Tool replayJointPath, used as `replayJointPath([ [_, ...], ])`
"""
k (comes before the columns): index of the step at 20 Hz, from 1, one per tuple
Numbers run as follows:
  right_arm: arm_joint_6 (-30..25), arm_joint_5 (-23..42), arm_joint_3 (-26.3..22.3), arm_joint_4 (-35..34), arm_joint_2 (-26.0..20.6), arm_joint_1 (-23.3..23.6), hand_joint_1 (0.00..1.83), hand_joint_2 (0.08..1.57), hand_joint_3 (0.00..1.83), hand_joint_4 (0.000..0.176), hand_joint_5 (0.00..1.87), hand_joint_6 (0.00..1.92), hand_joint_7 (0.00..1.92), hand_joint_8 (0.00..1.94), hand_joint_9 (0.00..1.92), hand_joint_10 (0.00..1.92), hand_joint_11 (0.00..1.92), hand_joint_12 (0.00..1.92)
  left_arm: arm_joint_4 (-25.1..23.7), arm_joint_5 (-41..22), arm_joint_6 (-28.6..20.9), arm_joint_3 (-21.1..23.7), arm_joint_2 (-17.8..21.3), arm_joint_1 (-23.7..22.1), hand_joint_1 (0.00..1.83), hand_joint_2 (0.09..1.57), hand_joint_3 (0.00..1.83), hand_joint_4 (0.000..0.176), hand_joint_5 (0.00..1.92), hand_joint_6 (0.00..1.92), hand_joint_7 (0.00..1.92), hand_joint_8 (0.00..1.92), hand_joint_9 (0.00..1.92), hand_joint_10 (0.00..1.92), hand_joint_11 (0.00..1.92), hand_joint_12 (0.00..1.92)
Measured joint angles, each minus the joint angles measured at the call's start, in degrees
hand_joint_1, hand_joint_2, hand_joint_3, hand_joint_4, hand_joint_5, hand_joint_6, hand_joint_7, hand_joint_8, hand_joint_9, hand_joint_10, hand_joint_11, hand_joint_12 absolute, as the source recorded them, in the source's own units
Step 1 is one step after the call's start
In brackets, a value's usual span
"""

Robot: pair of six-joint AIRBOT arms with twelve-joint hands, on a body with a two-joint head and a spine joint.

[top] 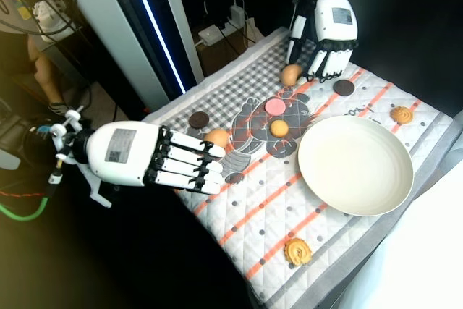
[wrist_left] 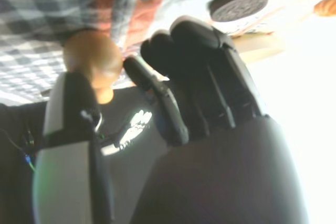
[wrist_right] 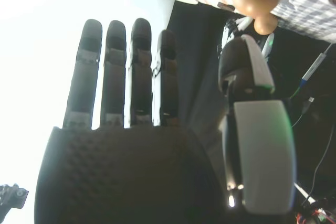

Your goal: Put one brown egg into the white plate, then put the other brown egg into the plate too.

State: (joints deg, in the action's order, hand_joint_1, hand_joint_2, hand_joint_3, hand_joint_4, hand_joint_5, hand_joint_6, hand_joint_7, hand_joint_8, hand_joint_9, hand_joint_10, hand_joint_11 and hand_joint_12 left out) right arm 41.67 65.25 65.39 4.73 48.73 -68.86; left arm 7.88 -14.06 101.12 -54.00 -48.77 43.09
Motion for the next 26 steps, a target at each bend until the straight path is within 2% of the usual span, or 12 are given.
replayJointPath([
  [3, 0.0, 0.04, 0.0, 0.04, 0.0, 0.0, 0.67, 1.18, 0.0, 0.042, 0.52, 0.0, 0.57, 0.0, 0.45, 0.0, 0.33, 0.15, -0.11, 0.11, 0.07, -0.22, 0.0, 0.0, 0.88, 0.92, 0.0, 0.0, 0.82, 0.0, 0.57, 1.04, 0.59, 1.43, 0.6, 1.61],
  [6, 0.0, 0.0, 0.02, -0.07, 0.0, -0.02, 0.66, 1.18, 0.0, 0.038, 0.52, 0.0, 0.56, 0.0, 0.45, 0.0, 0.35, 0.16, -0.24, 0.11, 0.07, -0.22, 0.0, 0.0, 0.79, 0.94, 0.0, 0.025, 0.72, 0.0, 0.52, 0.91, 0.53, 1.43, 0.54, 1.61],
  [9, 0.0, 0.02, 0.02, -0.07, 0.0, -0.02, 0.69, 1.18, 0.0, 0.041, 0.52, 0.0, 0.55, 0.0, 0.44, 0.0, 0.34, 0.15, -0.26, -0.11, 0.07, -0.13, 0.0, -0.13, 0.74, 0.94, 0.0, 0.039, 0.67, 0.0, 0.54, 0.72, 0.49, 1.4, 0.47, 1.65],
  [14, 0.0, 0.0, 0.02, -0.22, 0.0, -0.02, 0.7, 1.18, 0.0, 0.039, 0.54, 0.01, 0.57, 0.0, 0.46, 0.0, 0.35, 0.15, -1.99, -0.52, 0.42, 1.09, 0.0, -0.61, 0.68, 0.89, 0.0, 0.073, 0.54, 0.0, 0.63, 0.29, 0.44, 1.29, 0.37, 1.71],
  [16, 0.0, 0.02, 0.02, -0.2, 0.0, -0.02, 0.7, 1.18, 0.0, 0.039, 0.54, 0.01, 0.57, 0.01, 0.46, 0.0, 0.35, 0.15, -2.82, -0.57, 0.42, 1.09, -0.11, -1.05, 0.68, 0.9, 0.0, 0.061, 0.55, 0.0, 0.67, 0.21, 0.44, 1.31, 0.37, 1.72],
  [19, 0.0, 0.02, 0.26, -0.39, 0.09, -0.13, 0.69, 1.18, 0.0, 0.04, 0.55, 0.01, 0.57, 0.0, 0.46, 0.0, 0.35, 0.15, -3.45, -0.5, 0.44, 1.07, -0.94, -1.55, 0.71, 0.89, 0.0, 0.072, 0.53, 0.0, 0.7, 0.15, 0.42, 1.38, 0.36, 1.72],
  [20, 0.0, 0.07, 0.26, -0.39, 0.09, -0.13, 0.69, 1.18, 0.0, 0.034, 0.55, 0.01, 0.57, 0.0, 0.46, 0.0, 0.35, 0.15, -3.74, -0.44, 0.42, 1.03, -1.14, -1.55, 0.72, 0.89, 0.0, 0.073, 0.53, 0.0, 0.71, 0.16, 0.42, 1.43, 0.36, 1.73],
  [22, 0.0, 0.07, 0.26, -0.59, 0.11, -0.31, 0.72, 1.18, 0.0, 0.037, 0.55, 0.01, 0.59, 0.01, 0.47, 0.0, 0.36, 0.16, -3.8, -0.17, 0.44, 0.79, -1.4, -1.64, 0.74, 0.91, 0.0, 0.061, 0.63, 0.0, 0.56, 0.69, 0.44, 1.54, 0.4, 1.77],
  [23, 0.0, -0.04, 0.26, -0.57, 0.11, -0.31, 0.71, 1.18, 0.0, 0.039, 0.56, 0.01, 0.59, 0.01, 0.47, 0.0, 0.36, 0.16, -3.76, -0.15, 0.42, 0.66, -1.51, -1.64, 0.81, 0.93, 0.0, 0.045, 0.75, 0.01, 0.48, 0.96, 0.44, 1.58, 0.42, 1.78],
  [24, 0.0, 0.02, 0.24, -0.5, 0.11, -0.31, 0.71, 1.18, 0.0, 0.04, 0.56, 0.01, 0.59, 0.01, 0.47, 0.0, 0.36, 0.15, -3.78, -0.07, 0.42, 0.55, -1.77, -1.62, 0.9, 0.96, 0.0, 0.032, 0.83, 0.01, 0.46, 1.11, 0.44, 1.6, 0.44, 1.78],
  [25, 0.0, 0.04, 0.26, -0.48, 0.11, -0.31, 0.72, 1.18, 0.0, 0.038, 0.56, 0.01, 0.6, 0.01, 0.47, 0.0, 0.36, 0.16, -3.78, 0.35, 0.44, 0.42, -1.97, -1.62, 1.0, 1.08, 0.01, 0.12, 0.95, 0.77, 0.49, 1.23, 0.49, 1.59, 0.49, 1.77],
  [26, 0.0, 0.02, 0.26, -0.52, 0.11, -0.31, 0.71, 1.19, 0.0, 0.038, 0.57, 0.01, 0.6, 0.0, 0.47, 0.0, 0.37, 0.16, -3.67, 0.61, 0.37, 0.26, -2.16, -1.66, 1.06, 1.13, 0.01, 0.025, 0.93, 1.0, 0.53, 1.29, 0.52, 1.6, 0.51, 1.76],
])
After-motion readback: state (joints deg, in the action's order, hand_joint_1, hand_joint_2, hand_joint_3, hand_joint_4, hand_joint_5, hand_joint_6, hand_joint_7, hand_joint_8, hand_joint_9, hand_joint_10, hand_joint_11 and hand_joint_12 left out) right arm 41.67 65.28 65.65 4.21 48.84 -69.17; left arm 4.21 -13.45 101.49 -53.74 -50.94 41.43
